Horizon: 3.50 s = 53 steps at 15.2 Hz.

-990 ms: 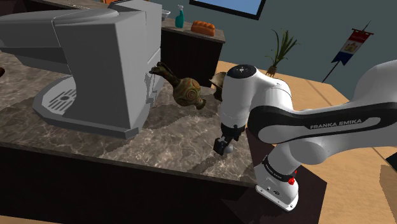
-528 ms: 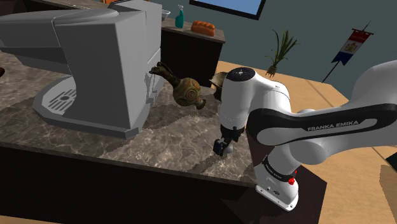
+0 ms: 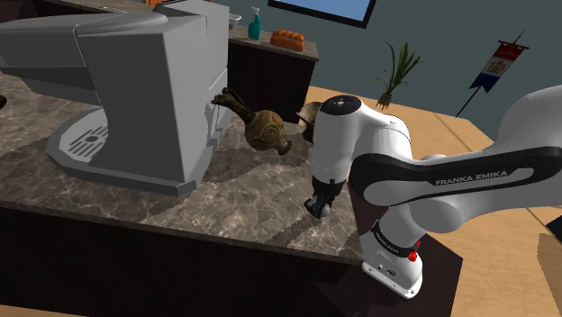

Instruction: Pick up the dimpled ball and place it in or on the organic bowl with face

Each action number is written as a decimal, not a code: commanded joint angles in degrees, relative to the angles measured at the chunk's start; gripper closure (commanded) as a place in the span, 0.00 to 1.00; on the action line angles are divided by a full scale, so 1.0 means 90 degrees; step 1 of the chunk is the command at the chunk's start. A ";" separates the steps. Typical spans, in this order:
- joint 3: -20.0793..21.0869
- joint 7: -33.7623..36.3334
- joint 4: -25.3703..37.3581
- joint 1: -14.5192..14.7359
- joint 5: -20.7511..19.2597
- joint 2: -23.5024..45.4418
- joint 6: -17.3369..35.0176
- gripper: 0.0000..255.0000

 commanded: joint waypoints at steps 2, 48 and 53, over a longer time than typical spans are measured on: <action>0.0000 0.0000 0.0000 0.0000 0.0000 0.0000 0.0000 1.00; -0.1641 -0.0722 0.3124 -0.0498 -0.1454 -0.0399 -0.3505 1.00; -0.2249 -0.1402 0.3147 -0.0815 -0.2075 -0.0043 -0.3149 1.00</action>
